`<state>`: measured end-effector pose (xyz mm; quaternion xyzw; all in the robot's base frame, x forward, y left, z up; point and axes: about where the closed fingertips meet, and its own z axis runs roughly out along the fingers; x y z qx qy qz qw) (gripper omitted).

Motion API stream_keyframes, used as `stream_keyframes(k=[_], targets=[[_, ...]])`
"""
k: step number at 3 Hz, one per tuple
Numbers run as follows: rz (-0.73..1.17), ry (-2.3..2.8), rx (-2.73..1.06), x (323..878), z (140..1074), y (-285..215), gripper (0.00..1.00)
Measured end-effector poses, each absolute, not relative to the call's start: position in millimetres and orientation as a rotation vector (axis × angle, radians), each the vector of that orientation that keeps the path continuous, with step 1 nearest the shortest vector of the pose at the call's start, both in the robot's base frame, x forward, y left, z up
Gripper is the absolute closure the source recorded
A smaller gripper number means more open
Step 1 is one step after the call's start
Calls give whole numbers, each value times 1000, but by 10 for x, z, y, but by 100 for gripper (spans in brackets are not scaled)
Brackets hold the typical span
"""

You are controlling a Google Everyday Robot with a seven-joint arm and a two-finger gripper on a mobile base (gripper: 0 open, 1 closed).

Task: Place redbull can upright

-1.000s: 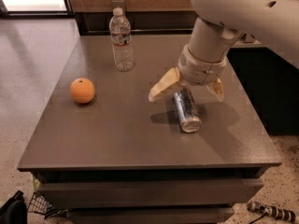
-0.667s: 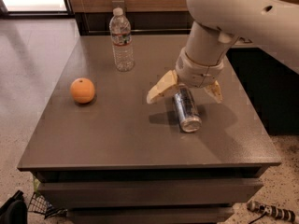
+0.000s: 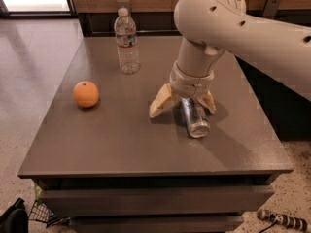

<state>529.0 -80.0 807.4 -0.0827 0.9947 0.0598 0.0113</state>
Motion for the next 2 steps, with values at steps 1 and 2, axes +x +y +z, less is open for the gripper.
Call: stream_keyframes(k=[1, 2], targets=[[185, 3103, -263, 5293, 8061, -786, 38], [185, 3103, -263, 5292, 8111, -786, 61]])
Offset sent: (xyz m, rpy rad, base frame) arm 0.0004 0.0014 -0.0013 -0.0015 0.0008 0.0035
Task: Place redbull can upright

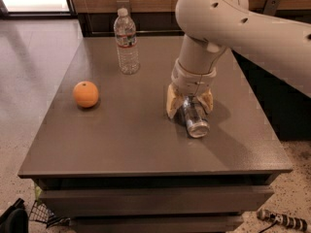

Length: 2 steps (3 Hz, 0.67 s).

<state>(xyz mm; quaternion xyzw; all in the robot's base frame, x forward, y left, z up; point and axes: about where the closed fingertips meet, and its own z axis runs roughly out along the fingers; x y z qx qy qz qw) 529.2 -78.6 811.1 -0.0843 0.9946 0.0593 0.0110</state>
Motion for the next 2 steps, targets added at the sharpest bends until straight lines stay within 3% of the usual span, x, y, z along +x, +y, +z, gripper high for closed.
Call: stream_keyframes(k=[1, 2], targets=[[185, 3103, -263, 5292, 8193, -786, 93], [185, 3103, -263, 5292, 8193, -786, 100]])
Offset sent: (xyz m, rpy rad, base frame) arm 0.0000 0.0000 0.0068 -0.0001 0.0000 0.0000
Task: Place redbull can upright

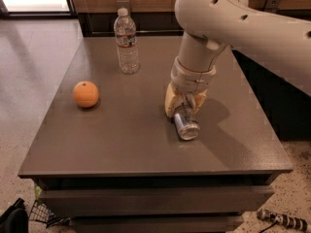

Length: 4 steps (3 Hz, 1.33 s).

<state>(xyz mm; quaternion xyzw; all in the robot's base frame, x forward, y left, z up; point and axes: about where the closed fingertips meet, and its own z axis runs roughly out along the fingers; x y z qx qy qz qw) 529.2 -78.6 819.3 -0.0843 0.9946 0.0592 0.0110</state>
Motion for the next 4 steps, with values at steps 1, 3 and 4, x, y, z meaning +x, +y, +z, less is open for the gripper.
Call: stream_keyframes(k=[1, 3, 4], targets=[[182, 3076, -262, 5336, 8240, -804, 100], [210, 2829, -178, 5807, 8832, -1155, 100], [315, 2719, -175, 5920, 8959, -1327, 100]])
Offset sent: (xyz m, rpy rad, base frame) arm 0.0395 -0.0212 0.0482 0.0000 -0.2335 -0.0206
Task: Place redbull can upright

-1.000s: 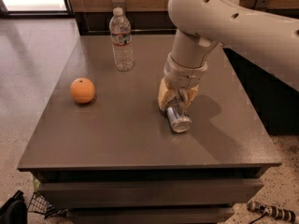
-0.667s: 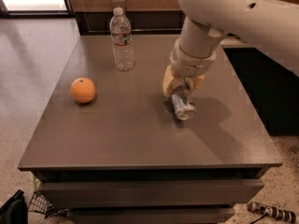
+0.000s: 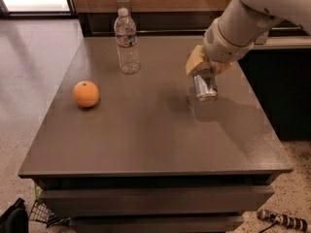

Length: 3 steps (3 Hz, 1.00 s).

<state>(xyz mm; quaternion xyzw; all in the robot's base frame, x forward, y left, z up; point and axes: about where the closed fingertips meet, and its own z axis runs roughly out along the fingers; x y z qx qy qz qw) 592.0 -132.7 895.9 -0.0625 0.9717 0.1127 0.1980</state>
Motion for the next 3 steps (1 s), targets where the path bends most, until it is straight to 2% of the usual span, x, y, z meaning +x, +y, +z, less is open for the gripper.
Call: stream_keyframes(k=[2, 3], targets=[[790, 2236, -173, 6195, 9204, -1681, 100], [862, 2089, -248, 6119, 9363, -1711, 100]])
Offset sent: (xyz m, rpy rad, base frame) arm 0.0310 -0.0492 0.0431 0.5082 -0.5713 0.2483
